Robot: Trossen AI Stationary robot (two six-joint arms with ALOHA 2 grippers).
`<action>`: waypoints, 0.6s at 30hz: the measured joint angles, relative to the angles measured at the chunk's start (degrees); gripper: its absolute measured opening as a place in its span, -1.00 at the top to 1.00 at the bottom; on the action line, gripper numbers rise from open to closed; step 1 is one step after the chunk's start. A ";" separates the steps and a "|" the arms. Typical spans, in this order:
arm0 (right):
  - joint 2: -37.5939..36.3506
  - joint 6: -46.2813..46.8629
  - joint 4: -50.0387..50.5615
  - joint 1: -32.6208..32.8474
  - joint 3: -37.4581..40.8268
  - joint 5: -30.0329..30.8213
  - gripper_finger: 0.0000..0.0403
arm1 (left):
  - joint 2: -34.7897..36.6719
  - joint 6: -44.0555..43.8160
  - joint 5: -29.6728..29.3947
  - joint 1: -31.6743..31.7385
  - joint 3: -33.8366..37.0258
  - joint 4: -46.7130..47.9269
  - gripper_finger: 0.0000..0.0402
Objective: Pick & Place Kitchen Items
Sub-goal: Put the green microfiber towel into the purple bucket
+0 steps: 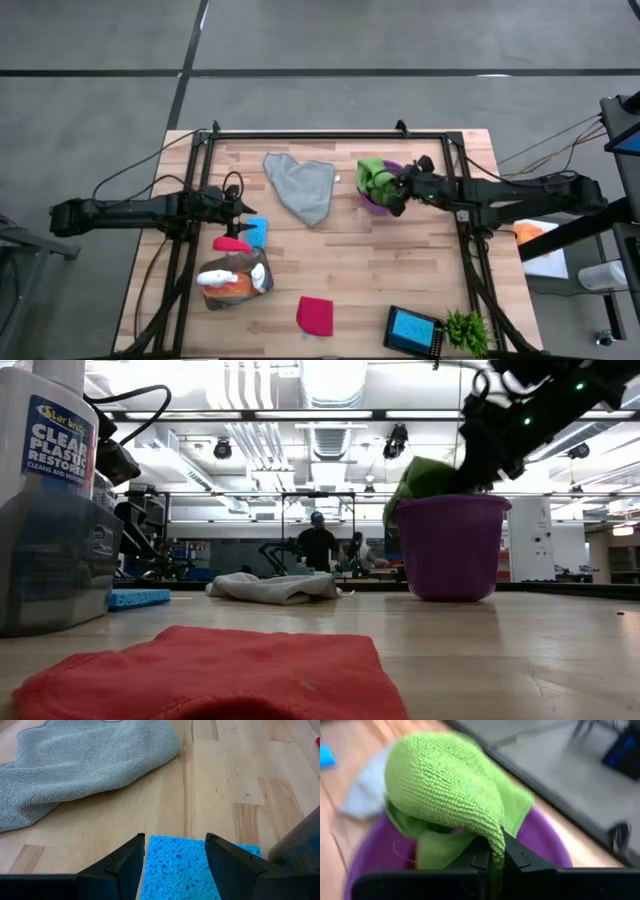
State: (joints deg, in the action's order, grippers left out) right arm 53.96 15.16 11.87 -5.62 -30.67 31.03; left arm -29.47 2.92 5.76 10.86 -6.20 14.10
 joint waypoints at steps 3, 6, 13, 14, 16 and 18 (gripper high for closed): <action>3.58 3.81 8.48 -0.92 -3.07 -0.49 0.91 | 0.00 -0.02 0.00 -0.01 0.00 -0.01 -0.07; 6.78 6.61 16.53 -1.03 -6.82 -1.47 0.91 | 0.00 -0.02 0.00 -0.01 0.00 -0.01 -0.07; 12.68 7.21 25.27 -1.03 -14.07 -6.88 0.91 | 0.01 -0.01 0.00 -0.01 0.00 -0.01 -0.07; 13.31 7.26 25.40 -1.02 -14.80 -6.92 0.91 | 0.00 -0.02 0.01 -0.01 0.00 -0.02 -0.07; 14.56 7.65 25.81 -1.04 -16.52 -7.29 0.89 | 0.00 -0.01 0.02 -0.01 0.00 -0.01 -0.07; 15.51 7.64 26.81 -1.12 -18.19 -8.01 0.80 | 0.01 -0.02 0.01 -0.01 0.00 -0.03 -0.07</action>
State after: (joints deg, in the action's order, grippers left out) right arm 69.47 22.80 38.68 -6.74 -48.86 23.02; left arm -29.46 2.90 5.77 10.85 -6.20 14.07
